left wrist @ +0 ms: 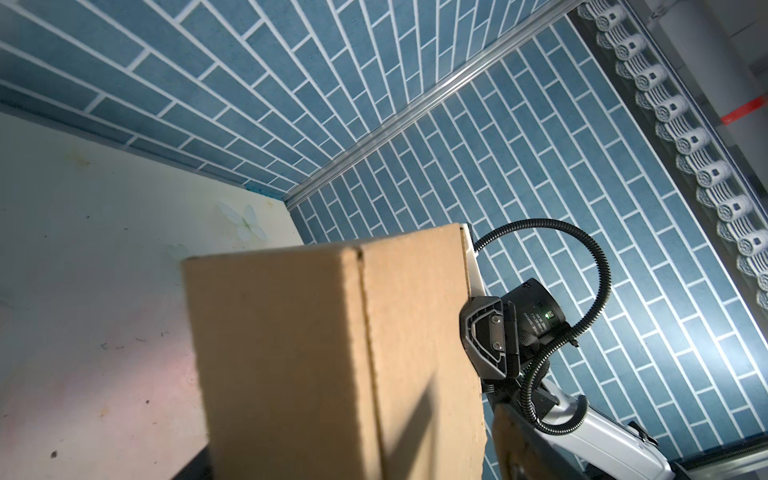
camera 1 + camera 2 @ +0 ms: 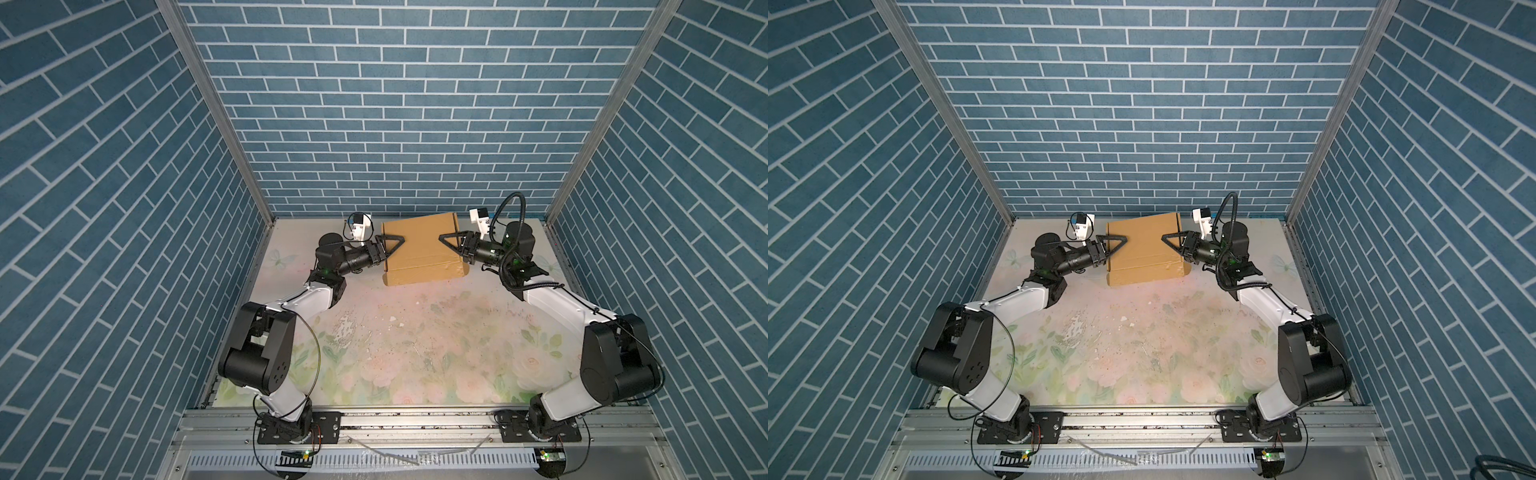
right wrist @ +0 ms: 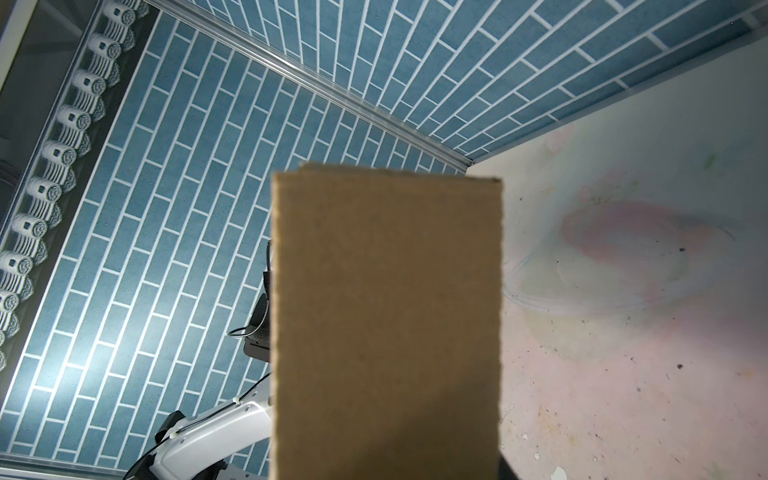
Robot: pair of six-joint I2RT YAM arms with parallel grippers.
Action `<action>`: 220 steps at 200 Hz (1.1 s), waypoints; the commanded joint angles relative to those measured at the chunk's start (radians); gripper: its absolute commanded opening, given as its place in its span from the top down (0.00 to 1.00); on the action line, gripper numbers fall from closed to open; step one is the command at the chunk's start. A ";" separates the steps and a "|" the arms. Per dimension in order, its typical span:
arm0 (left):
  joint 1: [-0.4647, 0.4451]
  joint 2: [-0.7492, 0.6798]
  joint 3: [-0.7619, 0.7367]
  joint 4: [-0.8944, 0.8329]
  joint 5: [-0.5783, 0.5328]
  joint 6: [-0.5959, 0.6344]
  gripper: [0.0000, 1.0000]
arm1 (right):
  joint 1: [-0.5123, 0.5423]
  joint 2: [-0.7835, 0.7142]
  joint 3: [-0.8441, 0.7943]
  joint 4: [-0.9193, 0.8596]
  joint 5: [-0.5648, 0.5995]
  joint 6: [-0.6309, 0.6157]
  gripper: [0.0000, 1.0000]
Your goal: Fold the paper box
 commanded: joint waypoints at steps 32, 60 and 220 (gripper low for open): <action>-0.035 0.029 0.056 0.121 0.019 -0.069 0.17 | 0.012 0.030 0.058 0.056 -0.020 0.034 0.64; -0.046 0.037 0.068 0.117 0.020 -0.072 0.23 | 0.020 0.041 0.065 0.055 -0.015 0.035 0.64; -0.033 0.037 0.099 0.184 0.013 -0.165 0.53 | 0.027 0.034 0.065 0.072 -0.008 0.028 0.43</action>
